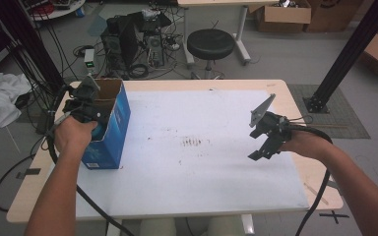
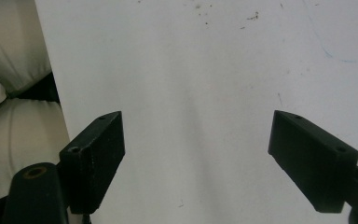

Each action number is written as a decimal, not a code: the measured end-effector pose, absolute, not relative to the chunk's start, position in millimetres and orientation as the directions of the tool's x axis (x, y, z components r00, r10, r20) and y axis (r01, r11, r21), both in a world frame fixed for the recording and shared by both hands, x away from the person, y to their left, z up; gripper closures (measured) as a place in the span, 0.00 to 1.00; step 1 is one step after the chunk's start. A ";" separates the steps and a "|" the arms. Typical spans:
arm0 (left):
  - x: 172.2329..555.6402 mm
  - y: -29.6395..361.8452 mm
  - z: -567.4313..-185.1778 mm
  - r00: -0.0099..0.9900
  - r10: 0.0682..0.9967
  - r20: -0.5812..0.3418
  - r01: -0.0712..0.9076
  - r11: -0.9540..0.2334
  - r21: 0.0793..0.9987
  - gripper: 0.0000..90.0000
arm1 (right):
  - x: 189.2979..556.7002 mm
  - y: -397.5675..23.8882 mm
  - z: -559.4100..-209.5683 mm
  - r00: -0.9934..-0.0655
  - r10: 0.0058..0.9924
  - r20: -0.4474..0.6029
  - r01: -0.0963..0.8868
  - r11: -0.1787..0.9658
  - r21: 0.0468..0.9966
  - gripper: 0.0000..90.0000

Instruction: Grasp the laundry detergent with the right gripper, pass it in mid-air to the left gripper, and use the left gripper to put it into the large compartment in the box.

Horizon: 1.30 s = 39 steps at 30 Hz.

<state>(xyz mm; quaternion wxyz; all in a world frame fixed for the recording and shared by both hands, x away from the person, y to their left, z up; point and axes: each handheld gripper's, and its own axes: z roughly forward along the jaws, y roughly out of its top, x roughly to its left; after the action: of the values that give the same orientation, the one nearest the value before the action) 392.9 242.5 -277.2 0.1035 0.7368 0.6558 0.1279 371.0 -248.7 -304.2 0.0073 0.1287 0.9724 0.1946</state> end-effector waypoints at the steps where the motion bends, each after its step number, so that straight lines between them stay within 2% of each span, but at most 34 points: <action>1: 393.0 242.7 -277.2 0.106 0.993 0.051 0.940 -0.117 0.320 0.42 | 371.0 -248.5 -304.8 -0.967 0.251 0.036 0.245 0.892 0.380 0.20; 19: 393.5 247.0 -278.0 0.082 0.996 0.045 0.943 -0.092 0.319 0.42 | 368.7 -251.5 -307.0 -0.966 0.255 0.039 0.250 0.889 0.384 0.21; 25: 392.6 250.0 -278.9 0.076 0.996 0.041 0.941 -0.085 0.326 0.37 | 368.5 -251.3 -307.2 -0.966 0.256 0.040 0.252 0.889 0.381 0.21; 39: 389.8 252.3 -270.4 0.088 0.996 0.027 0.934 -0.092 0.344 0.35 | 367.7 -247.8 -305.0 -0.967 0.251 0.038 0.246 0.892 0.380 0.21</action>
<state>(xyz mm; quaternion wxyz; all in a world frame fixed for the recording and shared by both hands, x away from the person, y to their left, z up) 389.8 252.3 -270.4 0.1199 0.7278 0.6630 0.1277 367.7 -247.8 -305.0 0.0062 0.1277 0.9726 0.1944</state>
